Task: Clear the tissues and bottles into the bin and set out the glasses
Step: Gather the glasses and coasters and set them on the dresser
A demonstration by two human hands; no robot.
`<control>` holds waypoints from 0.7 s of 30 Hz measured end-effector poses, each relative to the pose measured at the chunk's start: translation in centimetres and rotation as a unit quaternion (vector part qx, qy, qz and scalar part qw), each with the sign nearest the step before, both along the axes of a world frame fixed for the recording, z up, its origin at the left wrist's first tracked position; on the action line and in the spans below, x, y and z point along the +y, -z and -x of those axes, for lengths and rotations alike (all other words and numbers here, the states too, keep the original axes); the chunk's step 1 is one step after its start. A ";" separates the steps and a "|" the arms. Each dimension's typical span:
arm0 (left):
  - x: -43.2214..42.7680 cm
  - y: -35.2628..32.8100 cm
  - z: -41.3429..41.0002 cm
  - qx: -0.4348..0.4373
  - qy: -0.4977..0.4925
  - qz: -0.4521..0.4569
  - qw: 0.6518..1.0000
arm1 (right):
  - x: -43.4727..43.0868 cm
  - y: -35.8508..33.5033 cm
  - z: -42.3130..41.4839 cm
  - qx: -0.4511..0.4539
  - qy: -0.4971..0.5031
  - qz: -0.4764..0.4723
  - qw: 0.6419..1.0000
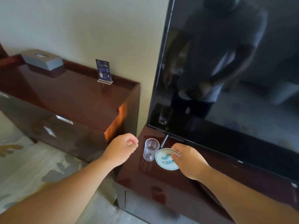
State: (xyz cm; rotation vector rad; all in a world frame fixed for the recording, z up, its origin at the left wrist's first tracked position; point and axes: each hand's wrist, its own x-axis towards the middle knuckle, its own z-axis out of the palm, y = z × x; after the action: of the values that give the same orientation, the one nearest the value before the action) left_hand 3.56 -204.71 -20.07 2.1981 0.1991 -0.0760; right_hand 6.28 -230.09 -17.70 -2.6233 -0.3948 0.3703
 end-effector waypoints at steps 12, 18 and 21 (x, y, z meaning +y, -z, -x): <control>-2.5 7.3 -2.4 0.068 0.024 0.024 0.997 | -1.9 3.2 -0.8 0.025 0.056 0.011 0.998; -4.0 10.9 -4.3 0.091 0.002 0.047 0.995 | -2.2 4.8 -2.0 0.045 0.066 0.009 0.997; -4.7 11.9 -5.4 0.076 0.000 0.049 0.996 | -2.1 5.2 -2.7 0.053 0.070 0.003 0.996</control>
State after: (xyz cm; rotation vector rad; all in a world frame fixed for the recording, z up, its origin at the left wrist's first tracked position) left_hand 9.00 -209.44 -31.96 2.0960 0.2751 -0.2492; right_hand 9.02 -232.24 -22.86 -2.6057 -0.1750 0.4610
